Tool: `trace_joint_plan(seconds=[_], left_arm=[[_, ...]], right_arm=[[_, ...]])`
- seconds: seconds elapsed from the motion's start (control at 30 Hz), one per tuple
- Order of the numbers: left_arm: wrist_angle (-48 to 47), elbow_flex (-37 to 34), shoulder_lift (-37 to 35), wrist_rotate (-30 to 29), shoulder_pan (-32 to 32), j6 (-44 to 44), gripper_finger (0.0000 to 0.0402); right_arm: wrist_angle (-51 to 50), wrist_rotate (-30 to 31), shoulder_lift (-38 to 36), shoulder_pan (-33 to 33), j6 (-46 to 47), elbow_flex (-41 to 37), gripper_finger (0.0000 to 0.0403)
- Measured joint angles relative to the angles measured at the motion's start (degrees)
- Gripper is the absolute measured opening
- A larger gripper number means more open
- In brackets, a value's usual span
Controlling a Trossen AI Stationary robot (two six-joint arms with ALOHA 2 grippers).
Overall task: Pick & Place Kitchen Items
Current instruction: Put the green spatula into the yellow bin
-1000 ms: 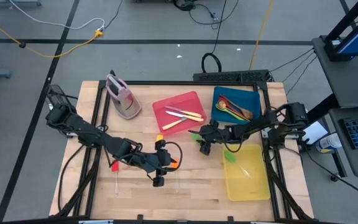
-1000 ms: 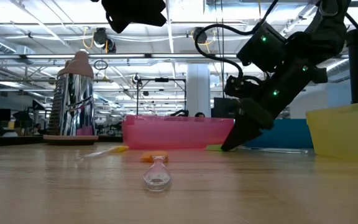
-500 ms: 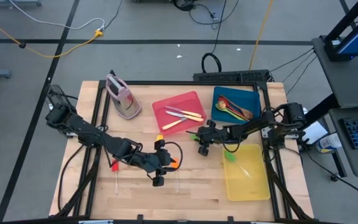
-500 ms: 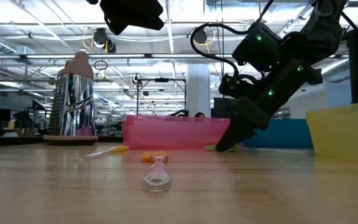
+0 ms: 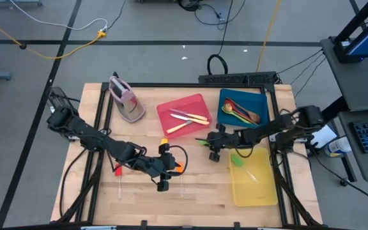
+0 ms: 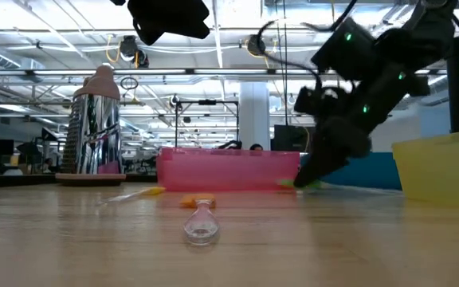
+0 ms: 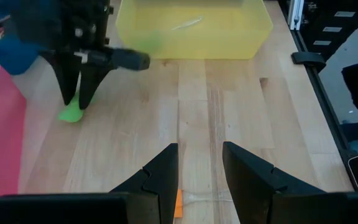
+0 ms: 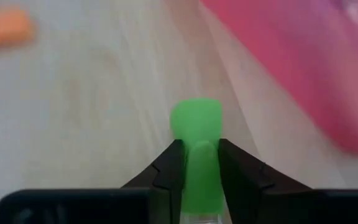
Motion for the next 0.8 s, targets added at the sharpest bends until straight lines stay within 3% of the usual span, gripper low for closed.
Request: trace_joint_plan(seconds=[0.2, 0.37, 0.5, 0.6, 0.8], left_arm=[[0.0, 0.0, 0.0, 0.0, 0.0, -0.2, 0.0129], [0.2, 0.0, 0.0, 0.0, 0.0, -0.4, 0.0129], [0.3, 0.0, 0.0, 0.0, 0.0, -0.4, 0.0129], [0.7, 0.0, 0.0, 0.0, 0.0, -0.4, 0.0129], [1.2, 0.0, 0.0, 0.0, 0.0, -1.6, 0.0129]], right_arm=[[0.1, -1.3, -8.4, 4.2, 0.0, 0.1, 0.0058], [0.3, -0.8, -15.7, 7.9, -1.7, 0.2, 0.0017], [0.1, -0.6, -18.3, 9.1, -2.6, 0.3, 0.0001], [-3.0, -0.3, -17.4, 8.9, -2.6, 0.3, 0.0018], [-5.0, 8.1, -10.8, 7.2, -2.8, 0.3, 0.0095]])
